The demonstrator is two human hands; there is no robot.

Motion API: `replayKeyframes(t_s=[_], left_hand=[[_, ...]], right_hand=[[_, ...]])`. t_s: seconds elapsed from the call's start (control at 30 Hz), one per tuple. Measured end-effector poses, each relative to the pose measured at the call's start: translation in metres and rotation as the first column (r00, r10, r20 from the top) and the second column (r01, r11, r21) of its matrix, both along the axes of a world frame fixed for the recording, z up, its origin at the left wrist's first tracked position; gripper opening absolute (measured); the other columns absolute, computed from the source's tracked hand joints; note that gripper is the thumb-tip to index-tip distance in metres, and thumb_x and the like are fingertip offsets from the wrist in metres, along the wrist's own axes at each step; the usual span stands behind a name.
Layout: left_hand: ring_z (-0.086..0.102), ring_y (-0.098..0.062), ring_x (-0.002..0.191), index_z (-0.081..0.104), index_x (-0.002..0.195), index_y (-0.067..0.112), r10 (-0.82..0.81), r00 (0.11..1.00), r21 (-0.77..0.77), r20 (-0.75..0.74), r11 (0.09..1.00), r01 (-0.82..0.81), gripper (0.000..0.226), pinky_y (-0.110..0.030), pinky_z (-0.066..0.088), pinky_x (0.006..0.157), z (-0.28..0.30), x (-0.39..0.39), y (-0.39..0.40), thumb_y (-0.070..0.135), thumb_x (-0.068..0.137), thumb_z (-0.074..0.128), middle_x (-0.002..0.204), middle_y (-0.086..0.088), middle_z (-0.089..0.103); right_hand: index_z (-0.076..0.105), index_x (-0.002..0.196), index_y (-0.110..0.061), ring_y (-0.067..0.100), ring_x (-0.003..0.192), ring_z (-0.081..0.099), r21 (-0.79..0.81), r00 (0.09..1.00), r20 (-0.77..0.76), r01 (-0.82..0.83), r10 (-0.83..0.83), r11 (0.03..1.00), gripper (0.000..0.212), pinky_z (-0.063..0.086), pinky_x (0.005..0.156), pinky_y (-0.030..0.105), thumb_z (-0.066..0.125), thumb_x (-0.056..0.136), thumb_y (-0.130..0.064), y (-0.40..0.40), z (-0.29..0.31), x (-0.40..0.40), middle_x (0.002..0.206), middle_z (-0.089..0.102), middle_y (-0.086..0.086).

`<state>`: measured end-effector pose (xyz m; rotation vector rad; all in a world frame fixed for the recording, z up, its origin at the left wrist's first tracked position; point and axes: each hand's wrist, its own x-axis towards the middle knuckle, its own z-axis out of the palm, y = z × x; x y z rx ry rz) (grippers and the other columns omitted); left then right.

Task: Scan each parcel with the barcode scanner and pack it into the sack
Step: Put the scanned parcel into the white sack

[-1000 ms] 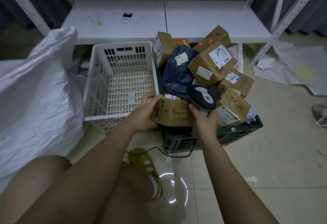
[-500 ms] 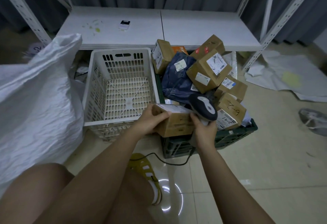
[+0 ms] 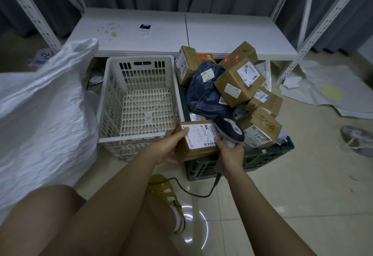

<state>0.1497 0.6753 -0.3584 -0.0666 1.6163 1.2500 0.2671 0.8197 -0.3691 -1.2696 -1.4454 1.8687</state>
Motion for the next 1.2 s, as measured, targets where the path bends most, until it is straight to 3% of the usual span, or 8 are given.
replayKeyframes(t_s=[0.1,0.3,0.43,0.53,0.7,0.83,0.97,1.2], left_hand=[[0.065,-0.021,0.101,0.045,0.129,0.019,-0.022,0.998,-0.034,-0.059,0.999,0.020,0.056,-0.043,0.054,0.092,-0.001,-0.005,-0.003,0.050,0.086,0.064,0.112,-0.004,0.064],[0.064,-0.027,0.103,0.021,0.139,0.029,0.193,0.980,0.061,-0.049,0.980,-0.190,0.069,-0.049,0.053,0.093,-0.004,-0.011,-0.004,0.024,0.088,0.067,0.114,-0.004,0.056],[0.064,-0.026,0.104,0.037,0.137,0.028,-0.117,0.993,-0.129,-0.007,0.985,0.115,0.058,-0.038,0.051,0.086,0.004,-0.001,-0.005,0.039,0.087,0.064,0.118,-0.005,0.060],[0.059,-0.019,0.096,0.055,0.117,0.025,-0.214,0.976,-0.158,0.047,0.963,0.219,0.039,-0.033,0.045,0.081,0.005,0.006,-0.005,0.051,0.088,0.059,0.103,0.000,0.061],[0.063,-0.022,0.091,0.060,0.109,0.019,0.106,0.991,0.025,0.080,0.994,-0.108,0.034,-0.036,0.051,0.074,0.002,-0.005,-0.003,0.049,0.095,0.050,0.102,-0.007,0.065],[0.064,-0.027,0.098,0.057,0.124,0.012,0.062,0.998,-0.001,0.004,0.998,-0.062,0.040,-0.045,0.051,0.094,-0.006,-0.009,-0.008,0.037,0.094,0.058,0.105,-0.008,0.066],[0.061,-0.025,0.110,0.034,0.144,0.016,0.157,0.974,0.056,-0.164,0.987,-0.150,0.079,-0.049,0.052,0.094,-0.007,-0.015,-0.012,0.036,0.080,0.076,0.129,-0.007,0.060],[0.061,-0.022,0.111,0.046,0.136,0.013,0.304,0.871,0.154,-0.386,0.952,-0.265,0.071,-0.046,0.053,0.093,0.001,-0.025,-0.015,0.021,0.075,0.082,0.129,0.002,0.055]], right_hand=[[0.049,0.130,-0.009,0.017,0.107,0.055,0.032,0.998,0.008,-0.070,0.070,0.997,0.050,0.042,0.090,0.029,0.070,0.085,-0.002,0.004,0.004,0.002,0.118,0.058,0.003],[0.046,0.136,-0.005,0.019,0.118,0.053,0.059,0.998,-0.016,0.054,-0.053,0.997,0.057,0.038,0.097,0.026,0.072,0.085,-0.009,-0.002,0.009,-0.007,0.130,0.056,0.005],[0.050,0.111,-0.013,0.017,0.097,0.057,-0.026,0.997,0.022,-0.074,0.074,0.997,0.037,0.045,0.085,0.030,0.074,0.084,-0.007,-0.016,0.011,-0.017,0.111,0.060,0.005],[0.051,0.118,-0.011,0.017,0.091,0.061,0.022,0.989,0.060,-0.139,0.137,0.990,0.046,0.051,0.080,0.031,0.077,0.081,-0.006,-0.023,0.009,-0.024,0.112,0.062,0.005],[0.051,0.126,-0.010,0.016,0.096,0.061,0.056,0.976,0.067,-0.209,0.205,0.976,0.053,0.052,0.066,0.017,0.077,0.080,-0.003,-0.022,0.011,-0.025,0.115,0.062,0.004],[0.053,0.122,-0.011,0.017,0.094,0.062,0.073,0.965,0.081,-0.254,0.248,0.964,0.048,0.051,0.073,0.025,0.077,0.080,-0.006,-0.018,0.014,-0.019,0.113,0.064,0.004],[0.055,0.112,-0.021,0.018,0.098,0.063,0.087,0.987,0.028,-0.162,0.161,0.983,0.033,0.050,0.082,0.033,0.069,0.085,-0.008,-0.010,0.027,-0.014,0.111,0.066,0.003],[0.058,0.117,-0.015,0.013,0.095,0.062,0.185,0.944,0.065,-0.331,0.324,0.925,0.031,0.048,0.073,0.019,0.067,0.088,-0.015,-0.015,0.052,0.008,0.105,0.066,0.000]])
